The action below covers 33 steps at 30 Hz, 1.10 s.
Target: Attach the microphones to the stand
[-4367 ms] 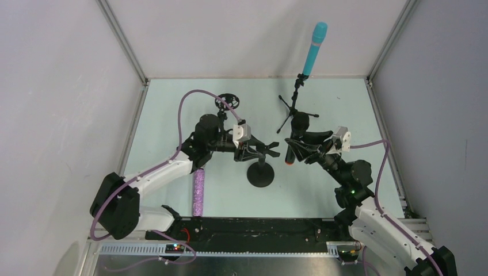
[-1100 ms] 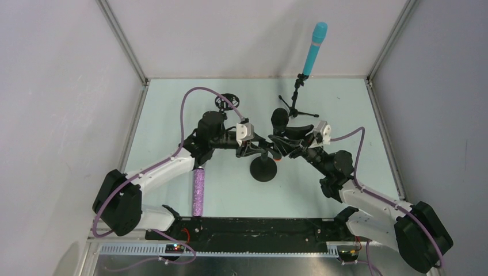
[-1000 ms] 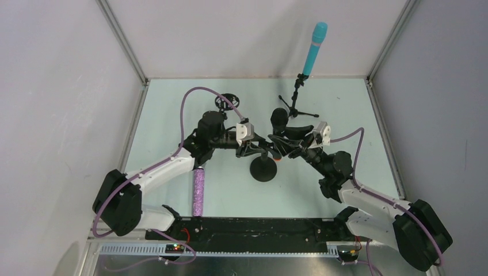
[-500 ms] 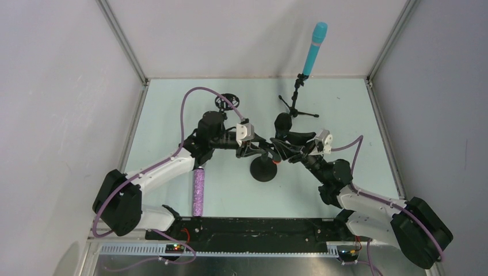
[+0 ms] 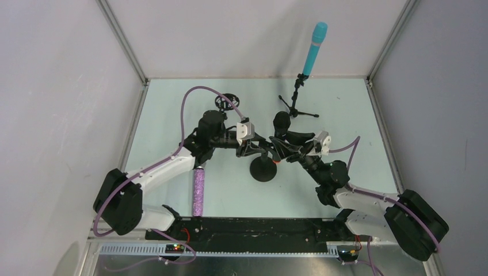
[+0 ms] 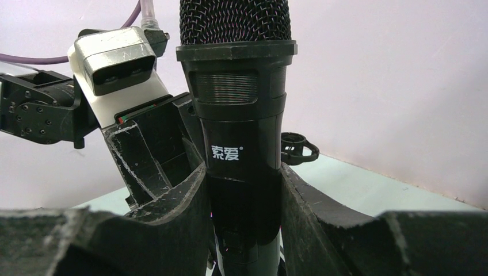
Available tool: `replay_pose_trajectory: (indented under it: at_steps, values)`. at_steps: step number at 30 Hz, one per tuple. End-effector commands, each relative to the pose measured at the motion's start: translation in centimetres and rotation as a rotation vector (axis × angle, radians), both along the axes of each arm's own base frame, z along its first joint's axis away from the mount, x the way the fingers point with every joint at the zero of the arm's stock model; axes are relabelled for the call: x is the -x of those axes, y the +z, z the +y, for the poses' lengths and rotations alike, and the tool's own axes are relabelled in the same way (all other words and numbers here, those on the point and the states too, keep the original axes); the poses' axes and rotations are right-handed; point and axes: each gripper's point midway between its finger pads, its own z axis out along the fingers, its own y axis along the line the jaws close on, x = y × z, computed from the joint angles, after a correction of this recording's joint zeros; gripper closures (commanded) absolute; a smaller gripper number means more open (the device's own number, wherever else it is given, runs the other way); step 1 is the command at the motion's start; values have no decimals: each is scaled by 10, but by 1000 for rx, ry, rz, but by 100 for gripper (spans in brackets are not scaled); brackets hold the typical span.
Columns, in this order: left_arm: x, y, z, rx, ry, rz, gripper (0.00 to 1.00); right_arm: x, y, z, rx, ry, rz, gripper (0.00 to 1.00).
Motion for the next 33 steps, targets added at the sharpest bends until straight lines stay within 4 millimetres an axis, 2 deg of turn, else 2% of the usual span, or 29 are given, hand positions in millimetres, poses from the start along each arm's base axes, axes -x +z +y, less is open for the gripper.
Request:
replay_pose_trajectory:
  at_steps: [1, 10, 11, 12, 13, 14, 15, 18, 19, 21, 28, 29, 31, 32, 33]
  values:
    - [4, 19, -8, 36, -44, -30, 100, 1, 12, 3, -33, -21, -40, 100]
    - [3, 21, -7, 38, -34, -33, 99, 2, 4, 12, -8, -34, -36, 100]
    - [2, 21, -7, 37, -26, -33, 89, 2, 3, 13, -6, -32, -35, 100]
    - [2, 21, -6, 37, -22, -34, 83, 2, 2, 13, -1, -35, -38, 100]
    - [0, 21, -6, 36, -13, -39, 71, 2, 1, 15, 3, -33, -37, 100]
    - [1, 22, -5, 37, -8, -44, 66, 2, 1, 15, 6, -35, -40, 100]
    - [-1, 22, -4, 36, 4, -50, 54, 2, 0, 16, 8, -35, -38, 100]
    - [-2, 24, -2, 34, 27, -63, 32, 1, -2, 18, 15, -39, -39, 100]
    - [-4, 24, -2, 33, 39, -68, 11, 1, -2, 18, 16, -41, -41, 100]
    - [-4, 26, -2, 35, 45, -71, 2, 1, -4, 19, 19, -41, -42, 100]
    - [-5, 27, 2, 37, 73, -72, 0, 1, -6, 21, 25, -33, -42, 100]
    - [-3, 29, 4, 40, 78, -76, 0, 3, -4, 21, 22, -25, -46, 98]
    - [-3, 31, 7, 43, 98, -82, 0, 6, 0, 21, 13, -12, -53, 85]
    - [-5, 32, 9, 43, 116, -83, 0, 7, 1, 21, 10, -8, -54, 74]
    - [-4, 34, 11, 48, 125, -86, 0, 10, 4, 21, 2, 4, -56, 69]
